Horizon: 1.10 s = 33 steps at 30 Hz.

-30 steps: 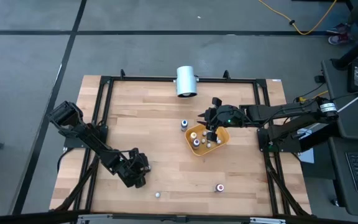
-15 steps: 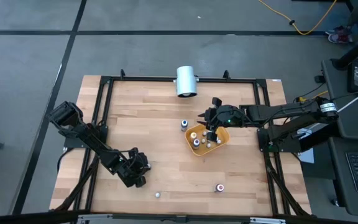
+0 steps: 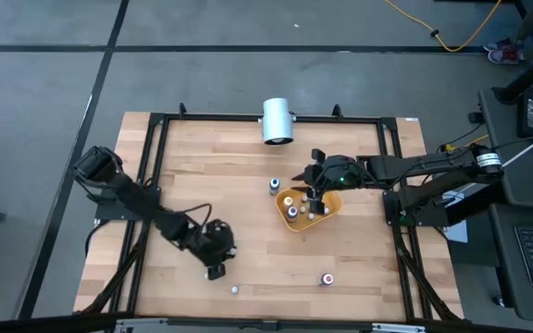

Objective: Pick & Place food coloring
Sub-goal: Put the small blue food coloring bottle into the yellow bin

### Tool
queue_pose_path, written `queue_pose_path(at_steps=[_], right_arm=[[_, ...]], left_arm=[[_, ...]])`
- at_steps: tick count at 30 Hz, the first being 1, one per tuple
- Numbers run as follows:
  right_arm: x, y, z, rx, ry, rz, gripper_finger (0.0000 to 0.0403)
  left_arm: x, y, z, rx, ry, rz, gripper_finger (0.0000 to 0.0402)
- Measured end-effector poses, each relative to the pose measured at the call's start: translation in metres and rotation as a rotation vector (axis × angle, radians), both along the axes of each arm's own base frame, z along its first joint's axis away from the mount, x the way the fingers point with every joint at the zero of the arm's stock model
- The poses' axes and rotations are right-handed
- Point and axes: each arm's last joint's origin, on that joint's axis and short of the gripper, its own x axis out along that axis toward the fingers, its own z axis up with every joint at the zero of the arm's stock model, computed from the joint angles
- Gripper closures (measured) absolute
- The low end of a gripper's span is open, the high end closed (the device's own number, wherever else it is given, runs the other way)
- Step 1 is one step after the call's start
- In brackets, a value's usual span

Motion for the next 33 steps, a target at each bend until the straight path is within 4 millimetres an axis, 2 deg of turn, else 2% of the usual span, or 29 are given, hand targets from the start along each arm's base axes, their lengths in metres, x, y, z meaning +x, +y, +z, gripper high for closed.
queue_pose_path(at_steps=[5,12,17,20,24,30,33], right_arm=[[0.003,0.002,0.007,0.046,-0.038,0.069,0.0281],[0.007,0.006,0.050,0.075,-0.128,0.174,0.0277],[0.003,0.006,0.066,0.093,-0.079,0.195,0.0233],[0.002,0.007,0.063,0.161,-0.049,0.201,0.0192],[0.012,0.008,0.051,0.248,-0.001,0.155,0.0152],[0.039,0.011,0.027,0.339,0.076,0.164,0.0145],[0.050,0.013,0.026,0.342,0.089,0.172,0.0152]], left_arm=[[0.028,0.019,0.026,0.039,0.016,-0.058,0.0331],[0.062,0.061,0.071,0.138,0.027,-0.074,0.0332],[0.076,0.085,0.096,0.196,-0.007,-0.066,0.0332],[0.082,0.095,0.106,0.214,-0.037,-0.076,0.0332],[0.087,0.106,0.116,0.214,-0.063,-0.056,0.0332],[0.089,0.109,0.122,0.233,-0.082,-0.070,0.0332],[0.089,0.109,0.122,0.234,-0.081,-0.072,0.0332]])
